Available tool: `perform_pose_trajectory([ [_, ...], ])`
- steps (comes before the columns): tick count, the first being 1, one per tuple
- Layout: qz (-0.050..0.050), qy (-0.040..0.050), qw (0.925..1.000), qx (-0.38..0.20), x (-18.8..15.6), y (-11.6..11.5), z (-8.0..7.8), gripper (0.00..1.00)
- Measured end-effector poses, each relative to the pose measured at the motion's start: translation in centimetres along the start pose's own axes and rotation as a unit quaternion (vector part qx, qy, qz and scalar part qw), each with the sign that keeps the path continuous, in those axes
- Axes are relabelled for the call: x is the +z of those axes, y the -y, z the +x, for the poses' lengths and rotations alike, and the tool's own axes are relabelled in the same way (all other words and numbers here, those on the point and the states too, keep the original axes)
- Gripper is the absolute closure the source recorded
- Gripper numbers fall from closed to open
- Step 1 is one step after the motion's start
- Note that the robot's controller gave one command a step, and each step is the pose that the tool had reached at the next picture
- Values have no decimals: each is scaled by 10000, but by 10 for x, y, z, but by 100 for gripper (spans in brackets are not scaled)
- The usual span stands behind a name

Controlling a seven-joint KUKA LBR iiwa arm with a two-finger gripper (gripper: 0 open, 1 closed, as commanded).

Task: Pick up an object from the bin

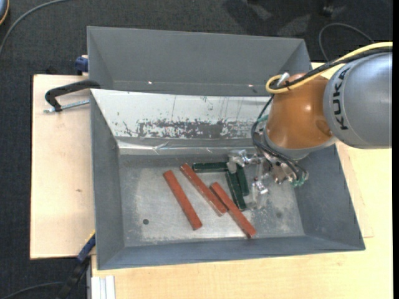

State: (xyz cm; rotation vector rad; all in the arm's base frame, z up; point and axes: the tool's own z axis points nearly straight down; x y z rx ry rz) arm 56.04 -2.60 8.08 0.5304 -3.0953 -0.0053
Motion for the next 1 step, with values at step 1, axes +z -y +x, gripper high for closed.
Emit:
perform_pose_trajectory([
  [1, 26, 32, 9994, 350, 8, -16, -46, 0],
])
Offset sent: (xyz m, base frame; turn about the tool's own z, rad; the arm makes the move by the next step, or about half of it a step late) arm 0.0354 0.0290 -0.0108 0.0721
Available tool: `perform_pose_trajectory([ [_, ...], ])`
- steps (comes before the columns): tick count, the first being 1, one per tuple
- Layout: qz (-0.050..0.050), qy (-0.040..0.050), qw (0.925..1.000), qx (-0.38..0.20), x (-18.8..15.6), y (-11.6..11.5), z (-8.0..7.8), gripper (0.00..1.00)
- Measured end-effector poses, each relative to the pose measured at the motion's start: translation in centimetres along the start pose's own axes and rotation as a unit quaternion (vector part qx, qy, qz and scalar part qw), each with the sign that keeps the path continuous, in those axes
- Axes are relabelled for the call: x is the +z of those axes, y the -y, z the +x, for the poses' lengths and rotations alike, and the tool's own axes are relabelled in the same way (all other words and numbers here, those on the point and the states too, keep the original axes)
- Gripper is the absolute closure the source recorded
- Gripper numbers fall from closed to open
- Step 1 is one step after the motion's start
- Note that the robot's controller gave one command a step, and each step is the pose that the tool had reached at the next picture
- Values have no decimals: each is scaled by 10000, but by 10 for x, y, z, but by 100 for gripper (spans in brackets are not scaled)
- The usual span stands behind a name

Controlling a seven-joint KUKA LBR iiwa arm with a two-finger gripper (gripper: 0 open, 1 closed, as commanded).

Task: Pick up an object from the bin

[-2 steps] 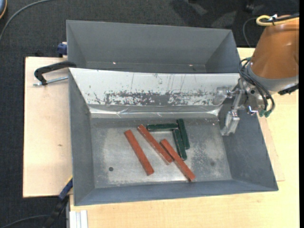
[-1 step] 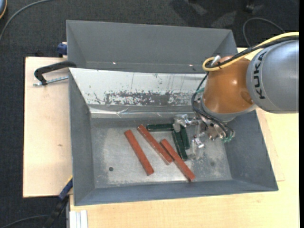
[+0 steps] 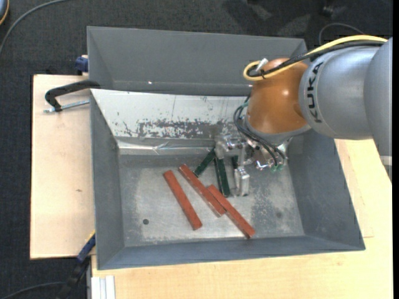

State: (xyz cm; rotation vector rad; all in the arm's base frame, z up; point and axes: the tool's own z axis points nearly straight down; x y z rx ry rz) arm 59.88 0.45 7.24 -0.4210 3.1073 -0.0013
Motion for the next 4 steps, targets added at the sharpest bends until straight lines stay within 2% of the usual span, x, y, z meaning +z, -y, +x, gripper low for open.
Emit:
perform_pose_trajectory([
  [1, -17, 3, 9744, -2249, -1, -61, 35, 0],
  [2, 16, 13, 9803, -1977, -5, 19, 24, 0],
  [3, -9, 5, 9795, -2013, -5, 13, 24, 100],
  [4, 15, 40, 9832, -1824, -153, 12, 38, 100],
])
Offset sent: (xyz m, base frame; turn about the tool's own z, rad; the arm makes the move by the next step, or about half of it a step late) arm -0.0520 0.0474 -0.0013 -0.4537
